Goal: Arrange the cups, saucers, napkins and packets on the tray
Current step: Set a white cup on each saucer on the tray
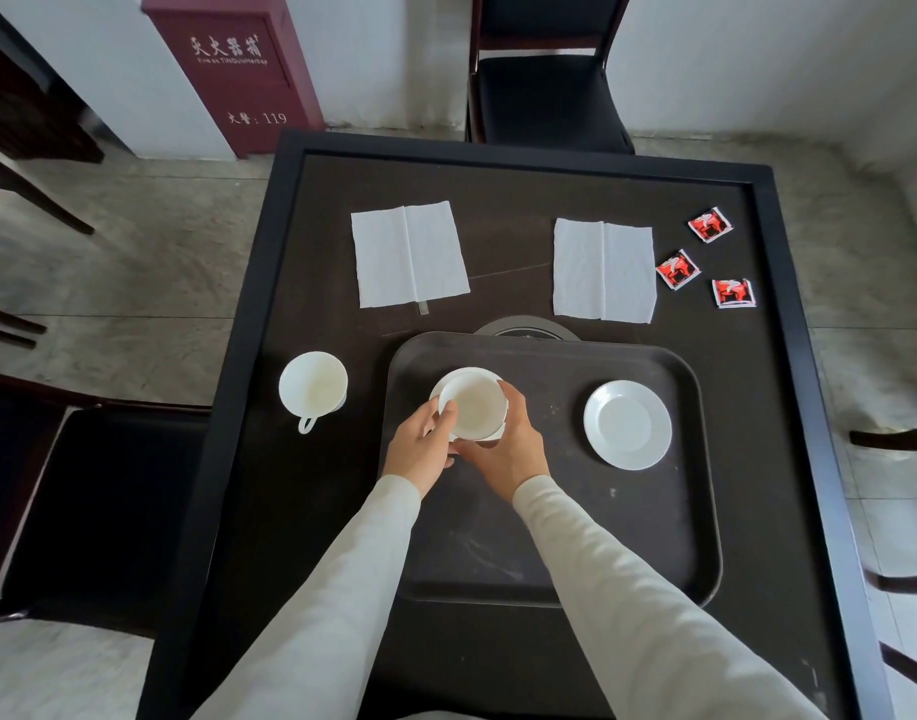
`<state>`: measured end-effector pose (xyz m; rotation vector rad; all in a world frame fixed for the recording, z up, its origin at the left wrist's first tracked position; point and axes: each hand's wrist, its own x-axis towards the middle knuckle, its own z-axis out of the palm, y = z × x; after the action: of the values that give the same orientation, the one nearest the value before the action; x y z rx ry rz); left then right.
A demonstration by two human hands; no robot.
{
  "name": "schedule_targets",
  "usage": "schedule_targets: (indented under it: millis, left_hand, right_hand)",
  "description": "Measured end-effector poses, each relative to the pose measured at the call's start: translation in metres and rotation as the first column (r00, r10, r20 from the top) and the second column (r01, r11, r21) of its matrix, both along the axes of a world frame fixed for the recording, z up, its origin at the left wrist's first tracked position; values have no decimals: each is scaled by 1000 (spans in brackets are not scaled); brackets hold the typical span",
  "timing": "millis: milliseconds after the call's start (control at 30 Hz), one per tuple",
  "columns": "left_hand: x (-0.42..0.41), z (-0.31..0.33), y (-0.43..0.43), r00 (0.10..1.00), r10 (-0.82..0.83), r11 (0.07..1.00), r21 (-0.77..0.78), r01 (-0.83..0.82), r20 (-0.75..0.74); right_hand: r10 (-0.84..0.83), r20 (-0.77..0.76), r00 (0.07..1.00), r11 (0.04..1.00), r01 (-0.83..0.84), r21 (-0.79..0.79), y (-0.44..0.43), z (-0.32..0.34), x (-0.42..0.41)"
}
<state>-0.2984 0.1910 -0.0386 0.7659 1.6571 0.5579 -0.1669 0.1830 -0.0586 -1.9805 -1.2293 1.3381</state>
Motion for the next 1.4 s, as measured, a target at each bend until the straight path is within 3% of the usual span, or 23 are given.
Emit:
schedule_targets:
  millis: [367,933,1167,1400]
  left_hand:
    - [-6,7,-3,999,32,999,3,-32,10]
    - [-96,48,-22,998,58,985,160,-58,3]
    - [-143,54,-12,980,186,959,231,-165,-71]
    - [-172,46,4,953,280,942,223,-250,-114]
  right_hand:
    - [24,-13,1000,999,-24,-44,-2,15,2]
    - [-135,98,986,986,124,112,4,55,-20]
    - [-46,41,998,988,40,146,15,63,-74]
    - [83,-15,996,995,-82,62,23,61,-124]
